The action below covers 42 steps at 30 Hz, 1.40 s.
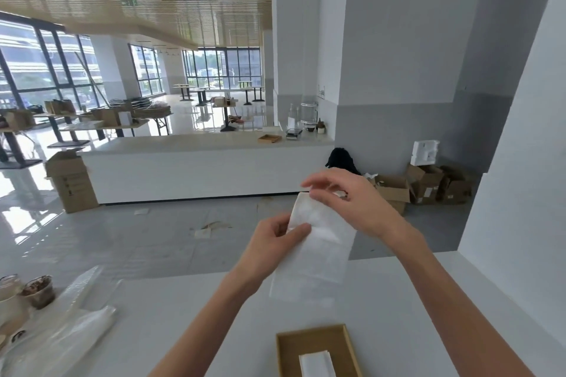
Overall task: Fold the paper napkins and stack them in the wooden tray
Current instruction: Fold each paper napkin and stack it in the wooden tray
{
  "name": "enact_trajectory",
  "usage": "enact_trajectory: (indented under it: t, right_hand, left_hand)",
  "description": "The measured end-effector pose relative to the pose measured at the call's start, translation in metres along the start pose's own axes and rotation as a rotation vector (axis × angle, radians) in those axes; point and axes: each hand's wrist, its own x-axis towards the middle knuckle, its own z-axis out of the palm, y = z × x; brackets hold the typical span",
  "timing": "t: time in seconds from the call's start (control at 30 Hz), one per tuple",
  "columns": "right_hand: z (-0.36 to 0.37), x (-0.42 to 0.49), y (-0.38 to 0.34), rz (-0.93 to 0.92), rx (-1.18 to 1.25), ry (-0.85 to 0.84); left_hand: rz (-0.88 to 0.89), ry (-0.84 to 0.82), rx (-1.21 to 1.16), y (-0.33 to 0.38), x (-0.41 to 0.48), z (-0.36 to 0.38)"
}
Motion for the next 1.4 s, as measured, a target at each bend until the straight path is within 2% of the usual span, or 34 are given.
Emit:
enact_trajectory:
  t: [0.07, 0.1, 0.2, 0.27, 0.37, 0.43, 0.57, 0.73, 1.2, 1.4]
  right_hand:
    - [0.000, -0.013, 0.011, 0.170, 0.193, 0.176]
    - [0.002, -0.020, 0.015, 0.263, 0.289, 0.195]
    - [0.023, -0.039, 0.022, 0.454, 0.568, 0.066]
    - [0.037, -0.047, 0.016, 0.448, 0.687, 0.070]
    - [0.048, -0.046, 0.010, 0.389, 0.724, 0.134]
    - [0.049, -0.042, 0.005, 0.340, 0.739, 0.113]
    - [0.055, -0.038, 0.002, 0.278, 0.681, 0.084]
    - [0.056, -0.032, 0.013, 0.300, 0.576, 0.244]
    - [0.053, -0.025, 0.015, 0.345, 0.308, 0.293]
    - [0.054, -0.025, 0.020, 0.288, 0.215, 0.282]
  left_hand:
    - [-0.003, 0.076, -0.070, 0.002, -0.001, -0.003]
    - [-0.006, 0.107, -0.098, 0.003, -0.001, -0.004]
    - [-0.013, 0.171, -0.131, 0.009, -0.004, -0.009]
    - [-0.024, 0.200, -0.133, 0.012, -0.004, -0.010]
    - [-0.029, 0.246, -0.112, 0.013, -0.005, -0.011]
    - [-0.022, 0.285, -0.111, 0.012, -0.006, -0.013]
    - [-0.028, 0.335, -0.138, 0.012, -0.004, -0.019]
    - [0.015, 0.201, -0.022, 0.010, -0.004, -0.033]
    - [0.057, 0.400, 0.331, 0.008, 0.003, -0.035]
    - [0.082, 0.455, 0.587, 0.008, 0.005, -0.031]
